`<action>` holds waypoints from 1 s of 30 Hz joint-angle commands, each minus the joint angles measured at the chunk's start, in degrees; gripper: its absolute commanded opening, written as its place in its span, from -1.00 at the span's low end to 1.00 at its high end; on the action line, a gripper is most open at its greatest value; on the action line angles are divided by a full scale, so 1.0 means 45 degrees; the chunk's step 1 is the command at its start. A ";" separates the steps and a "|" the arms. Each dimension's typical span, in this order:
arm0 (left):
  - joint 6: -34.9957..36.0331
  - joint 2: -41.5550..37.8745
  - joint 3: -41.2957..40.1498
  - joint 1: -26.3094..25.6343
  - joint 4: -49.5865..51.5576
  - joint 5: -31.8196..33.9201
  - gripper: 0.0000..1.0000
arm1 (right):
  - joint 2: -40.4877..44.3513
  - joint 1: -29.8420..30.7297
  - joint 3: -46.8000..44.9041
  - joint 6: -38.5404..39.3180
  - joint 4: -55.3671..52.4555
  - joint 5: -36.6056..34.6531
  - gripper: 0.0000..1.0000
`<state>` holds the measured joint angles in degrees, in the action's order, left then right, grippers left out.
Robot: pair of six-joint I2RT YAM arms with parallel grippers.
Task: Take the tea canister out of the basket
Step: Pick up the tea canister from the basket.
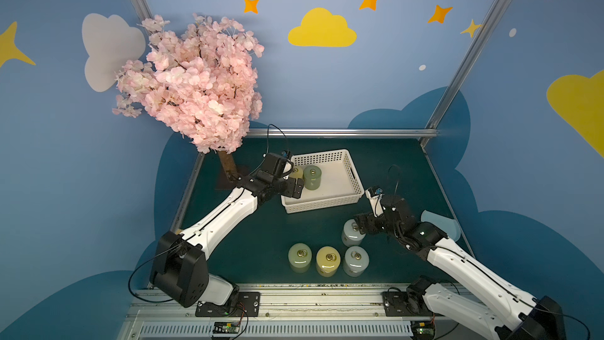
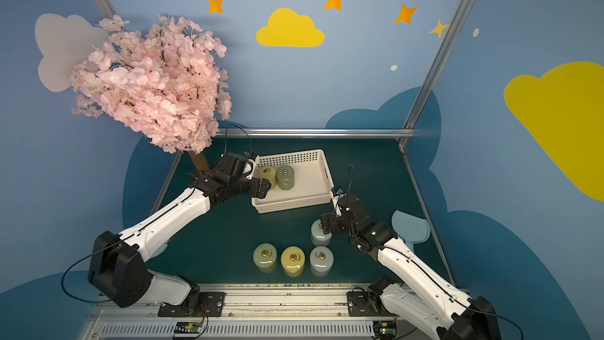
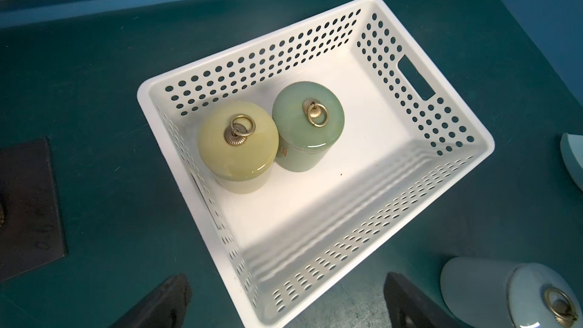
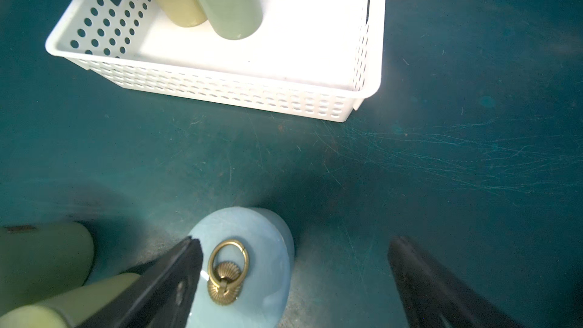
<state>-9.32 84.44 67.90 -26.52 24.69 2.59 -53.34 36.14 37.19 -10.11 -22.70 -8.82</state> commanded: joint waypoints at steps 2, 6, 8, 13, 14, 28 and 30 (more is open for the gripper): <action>0.0805 0.0939 0.0885 0.0310 0.0834 -0.0559 1.00 | 0.0232 -0.0082 -0.0257 0.0168 0.0523 -0.0081 0.97; 0.1432 0.1939 0.1739 0.0308 0.1129 -0.1192 1.00 | 0.0176 -0.0117 -0.0273 0.0147 0.0533 -0.0089 0.96; 0.1943 0.2388 0.2151 0.0308 0.1256 -0.1672 1.00 | 0.0154 -0.0138 -0.0288 0.0147 0.0532 -0.0090 0.96; 0.3162 0.3463 0.3426 0.0269 0.1777 -0.2396 1.00 | 0.0115 -0.0160 -0.0314 0.0147 0.0551 -0.0051 0.96; 0.3390 0.3664 0.3642 0.0252 0.1805 -0.2460 1.00 | 0.0097 -0.0169 -0.0313 0.0142 0.0565 -0.0050 0.96; 0.6110 0.7293 0.8006 0.0180 0.3696 -0.2900 1.00 | 0.0037 -0.0283 -0.0351 0.0158 0.0591 -0.0032 0.96; 0.6352 0.7925 0.8824 0.0171 0.4131 -0.2912 1.00 | 0.0018 -0.0297 -0.0371 0.0157 0.0612 -0.0046 0.97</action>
<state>15.64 117.56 103.92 -25.58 38.52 -9.28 -53.21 35.09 36.10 -10.00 -21.19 -8.80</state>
